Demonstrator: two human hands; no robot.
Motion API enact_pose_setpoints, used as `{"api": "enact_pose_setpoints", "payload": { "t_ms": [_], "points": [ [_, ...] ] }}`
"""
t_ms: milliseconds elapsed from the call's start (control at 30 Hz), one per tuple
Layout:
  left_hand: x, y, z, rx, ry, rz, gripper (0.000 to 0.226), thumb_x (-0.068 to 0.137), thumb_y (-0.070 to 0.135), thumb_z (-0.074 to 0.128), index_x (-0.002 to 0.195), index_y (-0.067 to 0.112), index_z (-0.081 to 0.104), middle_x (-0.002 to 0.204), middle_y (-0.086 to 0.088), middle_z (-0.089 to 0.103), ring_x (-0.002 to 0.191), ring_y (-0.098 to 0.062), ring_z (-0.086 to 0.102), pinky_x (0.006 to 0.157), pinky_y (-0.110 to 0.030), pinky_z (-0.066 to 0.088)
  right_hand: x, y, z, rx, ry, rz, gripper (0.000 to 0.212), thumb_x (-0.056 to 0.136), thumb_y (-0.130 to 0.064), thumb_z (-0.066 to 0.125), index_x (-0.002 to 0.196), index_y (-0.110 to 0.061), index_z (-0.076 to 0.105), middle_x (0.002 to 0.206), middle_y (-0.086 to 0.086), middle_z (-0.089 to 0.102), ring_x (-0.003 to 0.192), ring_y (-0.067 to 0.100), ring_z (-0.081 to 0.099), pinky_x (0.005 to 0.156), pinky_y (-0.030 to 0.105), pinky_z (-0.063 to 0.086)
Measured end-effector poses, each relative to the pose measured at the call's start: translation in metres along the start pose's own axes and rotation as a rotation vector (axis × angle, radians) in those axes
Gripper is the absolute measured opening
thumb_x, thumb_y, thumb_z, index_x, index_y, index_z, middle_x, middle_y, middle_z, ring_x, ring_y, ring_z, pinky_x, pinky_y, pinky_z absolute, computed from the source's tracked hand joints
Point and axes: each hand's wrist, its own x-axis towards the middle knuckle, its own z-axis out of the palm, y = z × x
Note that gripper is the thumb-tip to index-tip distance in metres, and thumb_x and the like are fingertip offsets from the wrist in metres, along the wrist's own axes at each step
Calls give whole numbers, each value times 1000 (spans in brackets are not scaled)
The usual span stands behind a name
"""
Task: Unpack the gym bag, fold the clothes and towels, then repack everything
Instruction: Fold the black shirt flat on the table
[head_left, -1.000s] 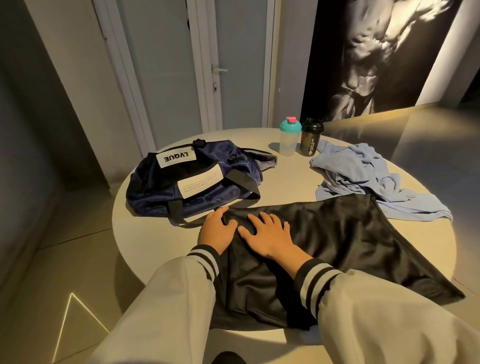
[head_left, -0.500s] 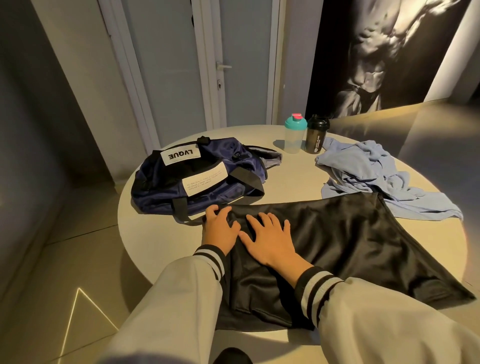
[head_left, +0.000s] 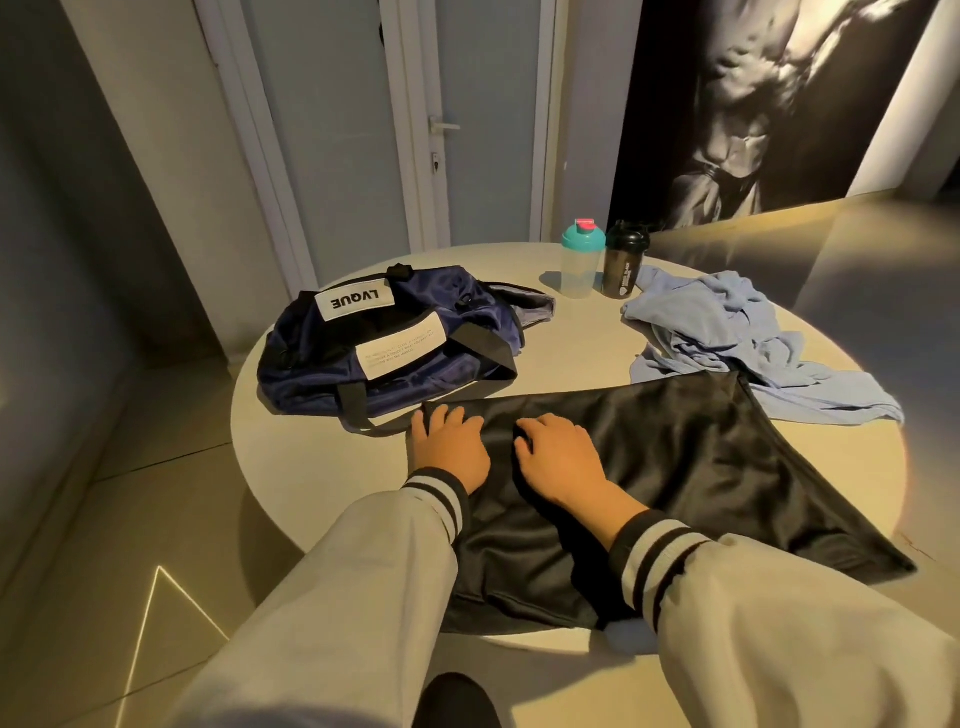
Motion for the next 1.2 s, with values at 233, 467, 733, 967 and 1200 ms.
{"api": "enact_pose_setpoints", "payload": {
  "t_ms": [233,467,733,967,1200],
  "points": [
    [13,95,-11,-271,-157,336,42,103,18,43,144,21,53,146,-5,53,133,-28,48,116,-44,32,-8,70,-31,183,39,49,30,99,-19,46,120,-7,63,117,15,61,109,33,56,95,44,46],
    [41,164,5,-183,-188,338,46,102,33,46,147,29,47,147,-7,48,135,-32,45,112,-46,35,-14,145,-47,151,111,180,23,94,-11,47,103,-2,66,106,16,63,101,34,57,84,45,50],
    [85,234,23,-296,-119,473,49,99,28,52,148,24,47,155,-3,43,141,-28,37,118,-43,31,0,213,-60,-23,250,383,47,93,-27,55,139,-14,55,144,21,43,134,38,34,112,44,28],
    [88,249,58,-290,-33,475,54,105,39,40,157,29,30,166,0,20,152,-21,17,125,-40,14,18,231,-58,50,160,457,50,95,-29,50,144,-22,45,139,15,46,127,35,38,104,43,36],
    [86,249,62,-205,-9,532,55,104,35,37,158,32,25,167,1,18,152,-23,15,125,-43,12,32,230,-60,47,182,461,53,98,-22,46,150,-20,36,154,5,34,136,30,31,103,46,29]
  ]
}}
